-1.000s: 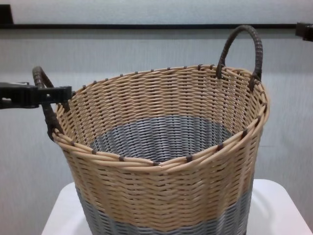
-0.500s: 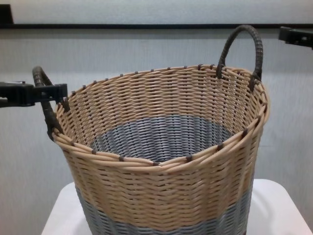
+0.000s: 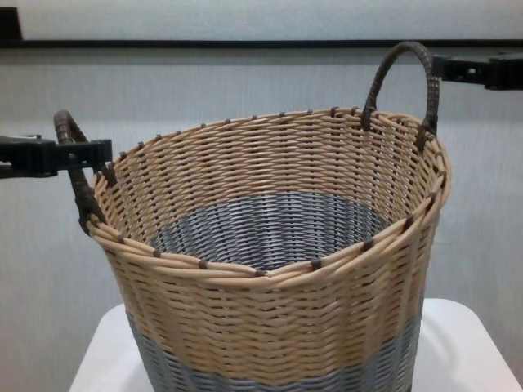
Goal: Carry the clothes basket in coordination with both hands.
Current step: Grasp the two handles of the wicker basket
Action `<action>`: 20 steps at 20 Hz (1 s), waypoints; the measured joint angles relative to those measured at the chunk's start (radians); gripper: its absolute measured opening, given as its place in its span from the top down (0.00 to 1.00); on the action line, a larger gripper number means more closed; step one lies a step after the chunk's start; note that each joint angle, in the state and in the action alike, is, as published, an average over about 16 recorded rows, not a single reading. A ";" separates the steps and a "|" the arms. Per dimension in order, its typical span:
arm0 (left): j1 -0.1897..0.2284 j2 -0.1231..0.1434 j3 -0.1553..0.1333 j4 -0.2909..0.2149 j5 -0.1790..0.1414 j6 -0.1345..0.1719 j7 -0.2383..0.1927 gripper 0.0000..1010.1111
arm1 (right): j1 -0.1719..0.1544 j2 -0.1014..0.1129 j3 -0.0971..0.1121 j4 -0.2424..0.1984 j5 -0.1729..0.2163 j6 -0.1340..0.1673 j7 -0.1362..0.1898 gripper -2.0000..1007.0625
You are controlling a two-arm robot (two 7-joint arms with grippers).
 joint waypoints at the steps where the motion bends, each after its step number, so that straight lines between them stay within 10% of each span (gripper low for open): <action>1: 0.000 0.000 0.000 0.000 0.000 0.000 0.001 0.01 | 0.006 -0.005 -0.003 0.008 -0.004 0.002 0.002 0.00; 20: 0.002 0.003 0.002 -0.005 0.002 0.003 0.005 0.01 | 0.145 -0.105 -0.039 0.228 -0.080 -0.029 0.041 0.00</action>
